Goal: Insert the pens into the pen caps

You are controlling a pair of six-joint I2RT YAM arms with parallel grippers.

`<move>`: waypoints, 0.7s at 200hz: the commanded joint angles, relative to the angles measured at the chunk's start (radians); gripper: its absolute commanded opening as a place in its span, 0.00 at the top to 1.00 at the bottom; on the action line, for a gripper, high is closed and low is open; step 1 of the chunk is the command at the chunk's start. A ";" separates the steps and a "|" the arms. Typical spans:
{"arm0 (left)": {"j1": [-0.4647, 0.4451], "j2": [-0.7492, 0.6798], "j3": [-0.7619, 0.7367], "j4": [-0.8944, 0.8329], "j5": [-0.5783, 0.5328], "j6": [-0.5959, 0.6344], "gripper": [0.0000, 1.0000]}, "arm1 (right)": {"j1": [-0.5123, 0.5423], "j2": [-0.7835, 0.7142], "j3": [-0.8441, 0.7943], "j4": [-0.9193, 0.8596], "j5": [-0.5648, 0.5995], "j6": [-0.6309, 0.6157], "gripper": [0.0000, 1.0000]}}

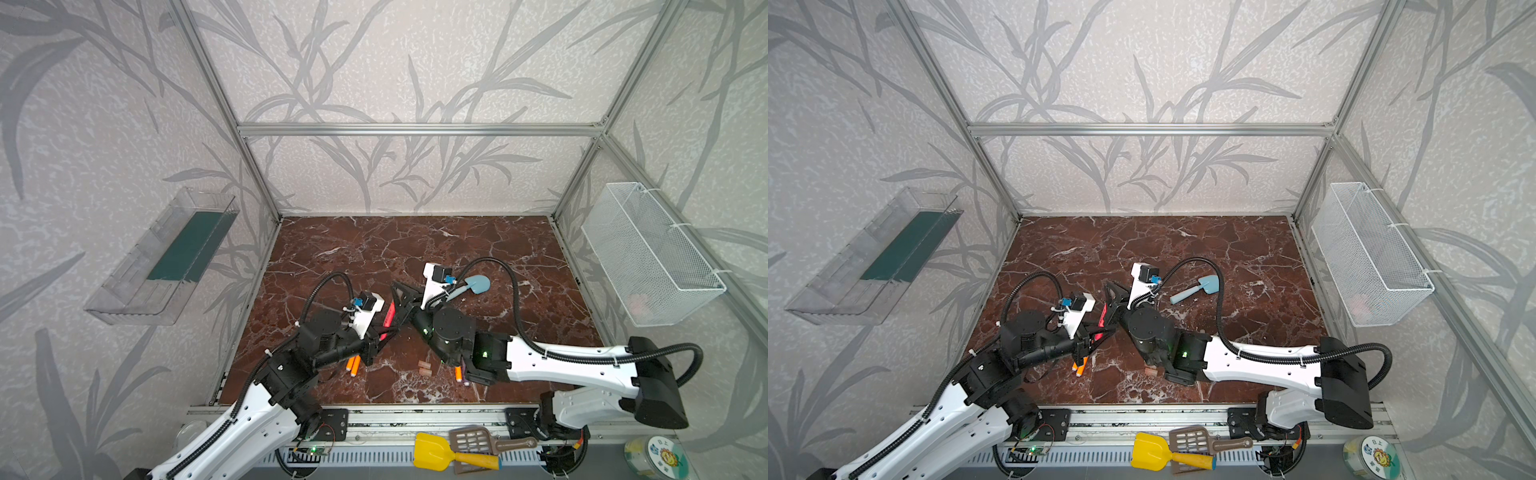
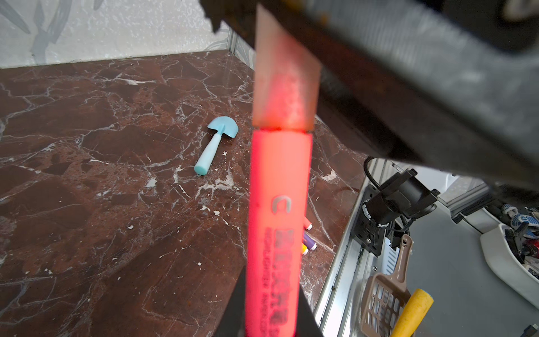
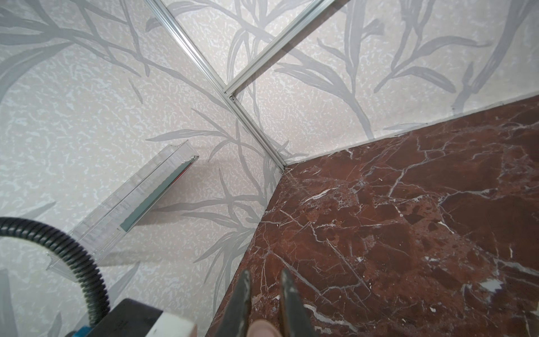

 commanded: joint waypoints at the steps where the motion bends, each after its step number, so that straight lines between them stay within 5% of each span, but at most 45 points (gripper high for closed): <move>1: 0.081 -0.008 0.041 0.296 -0.364 -0.124 1.00 | 0.120 0.034 -0.066 -0.222 -0.175 0.037 1.00; 70: 0.079 -0.072 -0.002 0.307 -0.095 -0.123 1.00 | 0.068 0.013 0.012 -0.230 -0.205 -0.103 1.00; 140: 0.077 -0.129 -0.078 0.374 0.087 -0.175 1.00 | 0.021 -0.118 0.008 -0.239 -0.162 -0.236 0.57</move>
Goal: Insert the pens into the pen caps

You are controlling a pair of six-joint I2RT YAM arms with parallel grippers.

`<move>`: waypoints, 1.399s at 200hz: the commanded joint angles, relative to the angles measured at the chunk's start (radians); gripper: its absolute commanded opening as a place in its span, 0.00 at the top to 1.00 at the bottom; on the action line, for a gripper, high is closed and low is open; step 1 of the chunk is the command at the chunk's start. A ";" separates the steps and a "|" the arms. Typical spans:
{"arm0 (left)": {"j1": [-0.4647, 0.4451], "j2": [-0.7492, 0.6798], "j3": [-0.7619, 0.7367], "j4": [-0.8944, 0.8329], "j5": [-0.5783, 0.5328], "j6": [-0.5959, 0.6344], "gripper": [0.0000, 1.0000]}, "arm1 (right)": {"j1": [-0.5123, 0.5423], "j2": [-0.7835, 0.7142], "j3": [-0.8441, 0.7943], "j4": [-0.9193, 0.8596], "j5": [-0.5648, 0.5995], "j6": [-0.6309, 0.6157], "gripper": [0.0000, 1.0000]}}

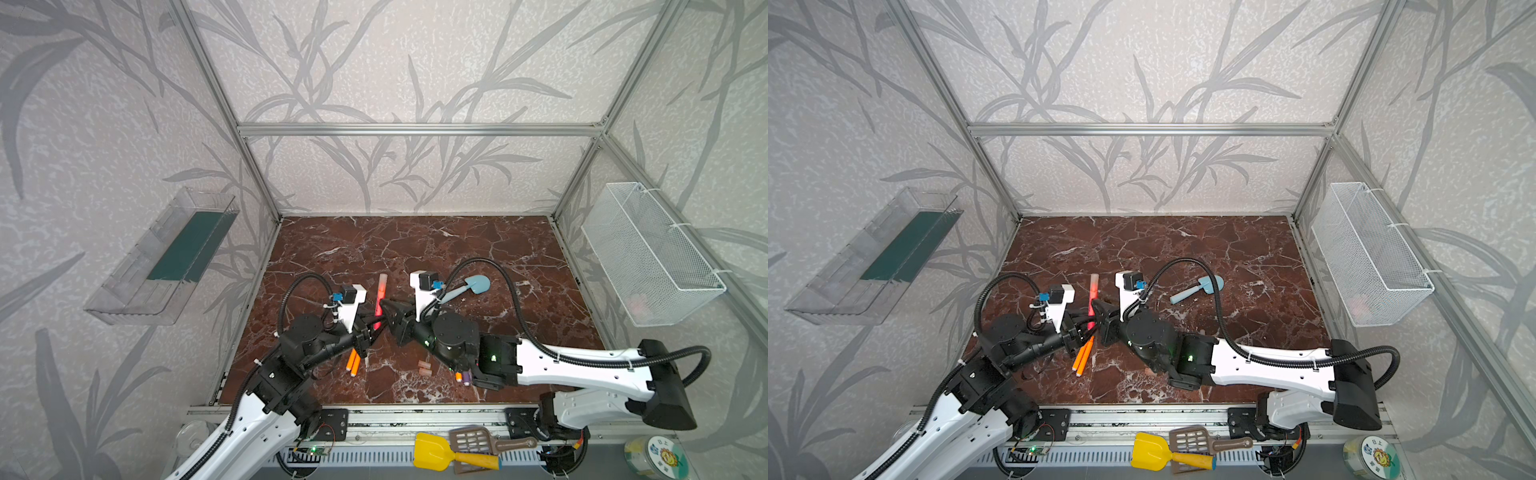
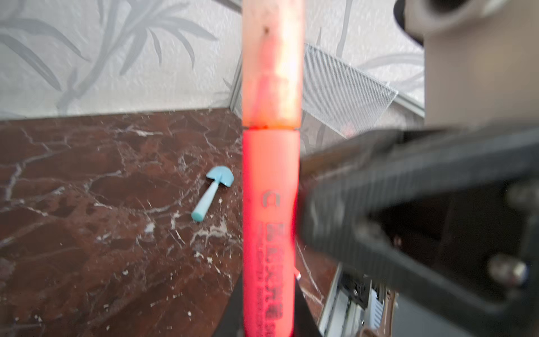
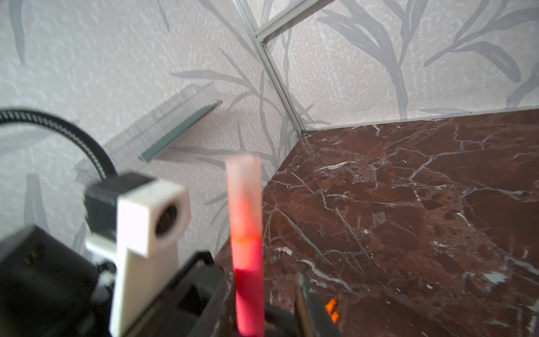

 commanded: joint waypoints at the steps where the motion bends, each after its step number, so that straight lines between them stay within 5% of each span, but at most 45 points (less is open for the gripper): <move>1: 0.004 -0.025 -0.025 0.160 0.019 -0.056 1.00 | -0.007 -0.059 -0.016 -0.075 -0.012 -0.084 0.56; 77: -0.004 -0.011 -0.072 0.216 0.042 -0.084 1.00 | -0.034 -0.148 -0.065 0.037 -0.092 -0.148 0.41; 153: -0.010 -0.002 -0.081 0.231 0.049 -0.096 1.00 | -0.034 0.009 0.043 0.060 -0.179 -0.136 0.40; 205: -0.013 0.002 -0.078 0.234 0.060 -0.095 1.00 | -0.056 0.078 0.095 0.052 -0.188 -0.123 0.53; 280: -0.015 0.036 -0.089 0.236 0.019 -0.092 0.95 | -0.076 0.083 0.100 -0.006 -0.179 -0.108 0.92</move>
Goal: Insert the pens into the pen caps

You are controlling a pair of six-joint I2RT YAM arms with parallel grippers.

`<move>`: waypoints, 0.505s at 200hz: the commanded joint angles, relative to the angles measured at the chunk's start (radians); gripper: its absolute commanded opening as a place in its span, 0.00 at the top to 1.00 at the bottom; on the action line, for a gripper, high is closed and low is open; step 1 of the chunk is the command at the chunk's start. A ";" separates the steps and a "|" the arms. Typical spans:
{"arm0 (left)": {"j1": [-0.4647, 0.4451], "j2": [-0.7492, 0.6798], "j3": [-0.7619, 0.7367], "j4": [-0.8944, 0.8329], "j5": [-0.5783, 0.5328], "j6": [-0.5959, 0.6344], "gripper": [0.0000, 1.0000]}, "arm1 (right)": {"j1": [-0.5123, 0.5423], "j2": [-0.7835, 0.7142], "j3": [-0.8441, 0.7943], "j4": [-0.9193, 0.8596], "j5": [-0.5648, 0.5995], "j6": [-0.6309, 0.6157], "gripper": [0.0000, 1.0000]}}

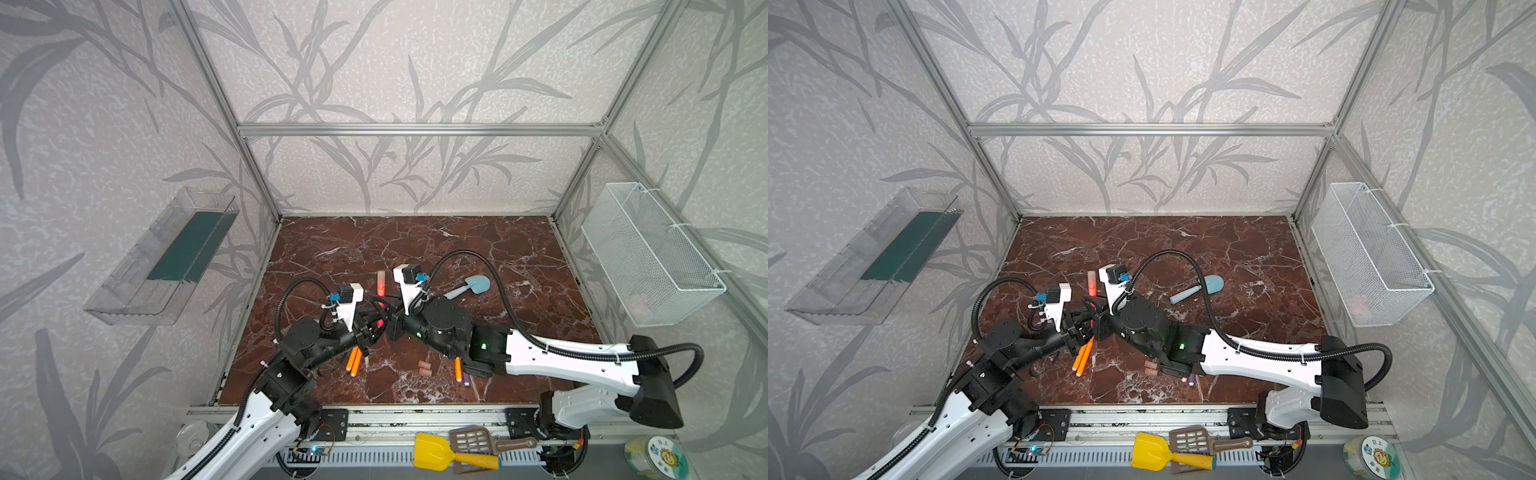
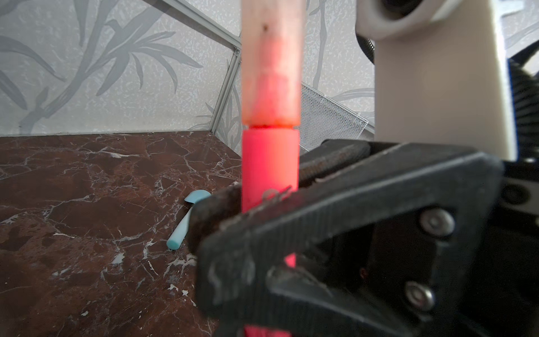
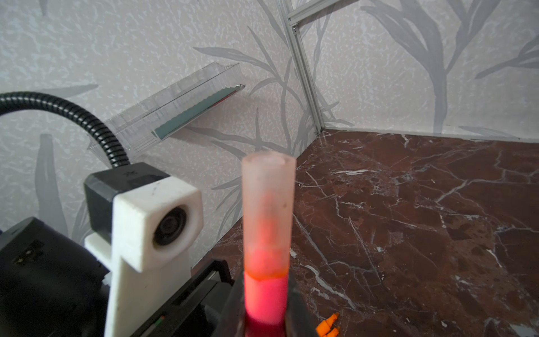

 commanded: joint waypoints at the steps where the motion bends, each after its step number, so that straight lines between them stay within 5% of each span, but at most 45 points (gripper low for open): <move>1: -0.004 0.007 -0.008 0.039 -0.018 0.000 0.94 | -0.008 0.000 0.021 -0.039 0.006 0.004 0.92; 58: -0.004 -0.007 0.000 -0.099 -0.128 0.002 0.34 | -0.082 -0.126 -0.070 -0.236 0.105 0.047 0.99; 101: -0.004 -0.050 0.030 -0.396 -0.408 -0.026 0.25 | -0.136 -0.204 -0.128 -0.546 0.170 0.099 0.99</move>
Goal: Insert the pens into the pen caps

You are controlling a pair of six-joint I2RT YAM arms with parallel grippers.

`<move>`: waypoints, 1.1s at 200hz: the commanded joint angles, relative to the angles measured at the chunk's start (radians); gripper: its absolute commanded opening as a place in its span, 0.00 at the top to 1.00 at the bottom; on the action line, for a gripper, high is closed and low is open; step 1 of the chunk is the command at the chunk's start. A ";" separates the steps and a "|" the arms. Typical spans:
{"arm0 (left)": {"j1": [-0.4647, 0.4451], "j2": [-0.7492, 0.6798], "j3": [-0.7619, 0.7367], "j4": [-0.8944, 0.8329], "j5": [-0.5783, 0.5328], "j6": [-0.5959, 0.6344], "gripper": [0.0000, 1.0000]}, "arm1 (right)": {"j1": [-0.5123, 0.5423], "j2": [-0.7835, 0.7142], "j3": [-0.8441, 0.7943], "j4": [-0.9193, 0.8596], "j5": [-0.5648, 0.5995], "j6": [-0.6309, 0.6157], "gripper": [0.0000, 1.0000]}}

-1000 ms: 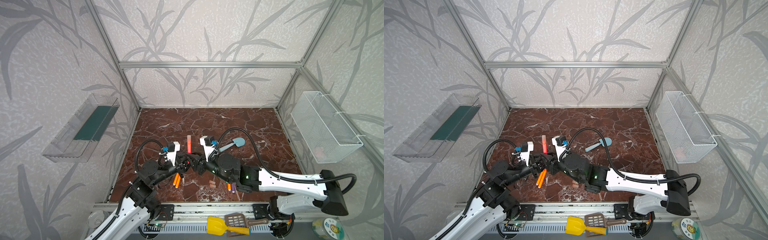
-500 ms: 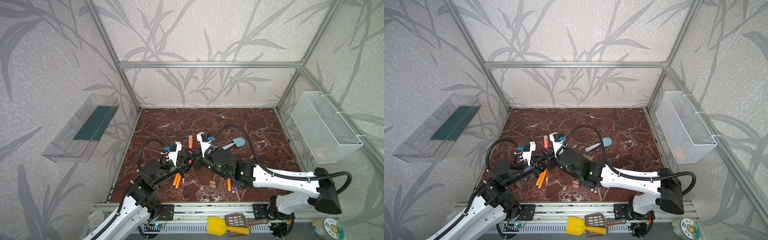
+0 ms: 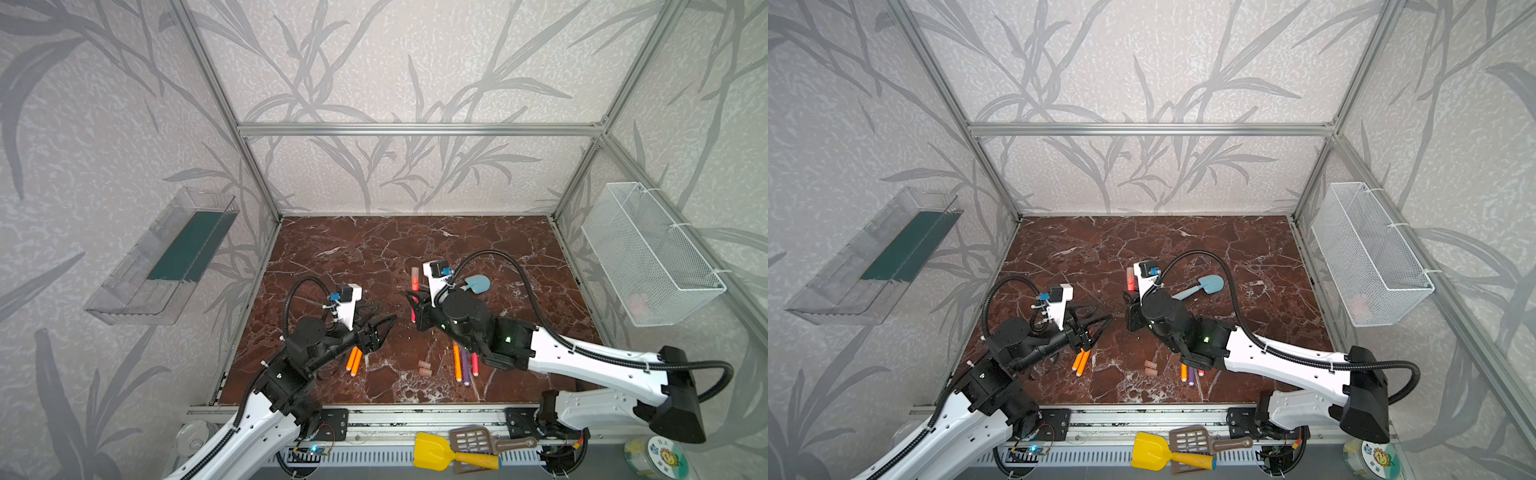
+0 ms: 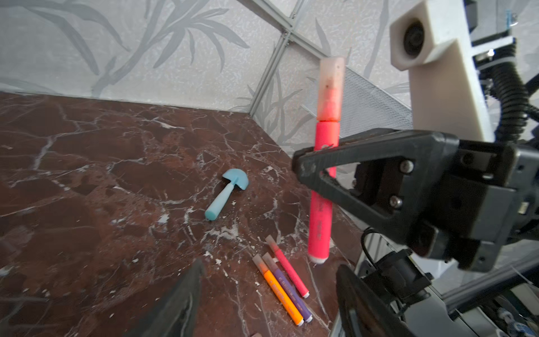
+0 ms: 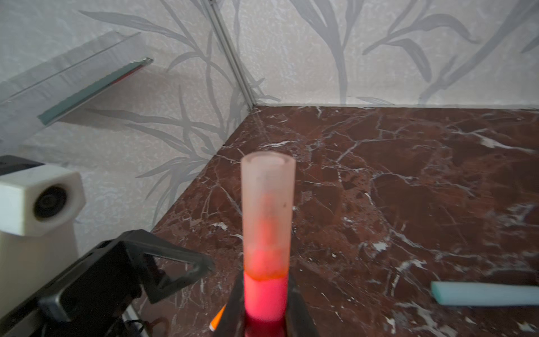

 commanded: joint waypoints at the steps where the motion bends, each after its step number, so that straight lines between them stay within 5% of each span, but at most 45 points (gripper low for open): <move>1: -0.003 -0.019 0.034 -0.209 -0.206 -0.020 0.25 | -0.019 -0.033 -0.032 -0.227 0.055 0.044 0.99; 49: -0.004 -0.022 0.070 -0.442 -0.415 -0.094 0.27 | -0.032 0.079 -0.097 -0.387 -0.039 0.154 1.00; 137: -0.004 0.018 0.071 -0.546 -0.414 -0.124 0.29 | -0.032 0.388 -0.043 -0.514 -0.190 0.243 1.00; 220: -0.004 -0.003 0.057 -0.529 -0.416 -0.145 0.29 | -0.032 0.429 -0.084 -0.521 -0.183 0.262 1.00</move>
